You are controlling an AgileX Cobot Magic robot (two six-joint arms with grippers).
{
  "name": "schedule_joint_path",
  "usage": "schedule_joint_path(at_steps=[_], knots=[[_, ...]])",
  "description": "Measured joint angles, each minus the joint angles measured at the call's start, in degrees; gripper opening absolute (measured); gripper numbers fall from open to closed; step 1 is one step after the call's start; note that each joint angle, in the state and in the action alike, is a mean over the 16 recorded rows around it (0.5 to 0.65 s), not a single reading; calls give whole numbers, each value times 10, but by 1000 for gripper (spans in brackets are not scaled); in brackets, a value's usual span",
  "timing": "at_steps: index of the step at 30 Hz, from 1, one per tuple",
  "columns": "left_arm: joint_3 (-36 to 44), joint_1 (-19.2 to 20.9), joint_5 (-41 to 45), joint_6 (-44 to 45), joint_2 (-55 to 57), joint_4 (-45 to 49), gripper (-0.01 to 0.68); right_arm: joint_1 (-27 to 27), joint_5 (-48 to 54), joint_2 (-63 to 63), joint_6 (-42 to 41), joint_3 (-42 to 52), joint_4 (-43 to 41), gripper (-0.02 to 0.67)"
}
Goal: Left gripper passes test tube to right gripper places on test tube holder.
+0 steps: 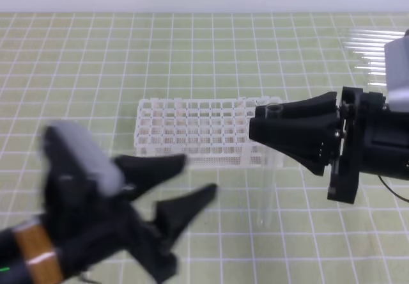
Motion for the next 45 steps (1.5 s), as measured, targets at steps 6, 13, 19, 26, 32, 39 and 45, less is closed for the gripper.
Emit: schedule_joint_path(at_steps=[6, 13, 19, 26, 32, 39, 45], knots=[[0, 6, 158, 6, -135, 5, 356, 0, -23, 0, -11, -1, 0, 97], [0, 6, 330, 10, -286, -2, 304, 0, -39, 0, -26, -1, 0, 97], [0, 6, 449, 11, -380, -17, 286, 0, -47, 0, -32, -3, 0, 97], [0, 6, 543, 11, -435, -30, 286, 0, -48, 0, -38, -4, 1, 97], [0, 6, 589, 10, -448, -31, 286, 0, -48, 0, -38, -6, 1, 97], [0, 6, 614, 10, -450, -29, 286, 0, -48, 0, -38, -6, 1, 97], [0, 6, 615, 10, -450, -27, 286, 0, -48, 0, -41, -6, 1, 97]])
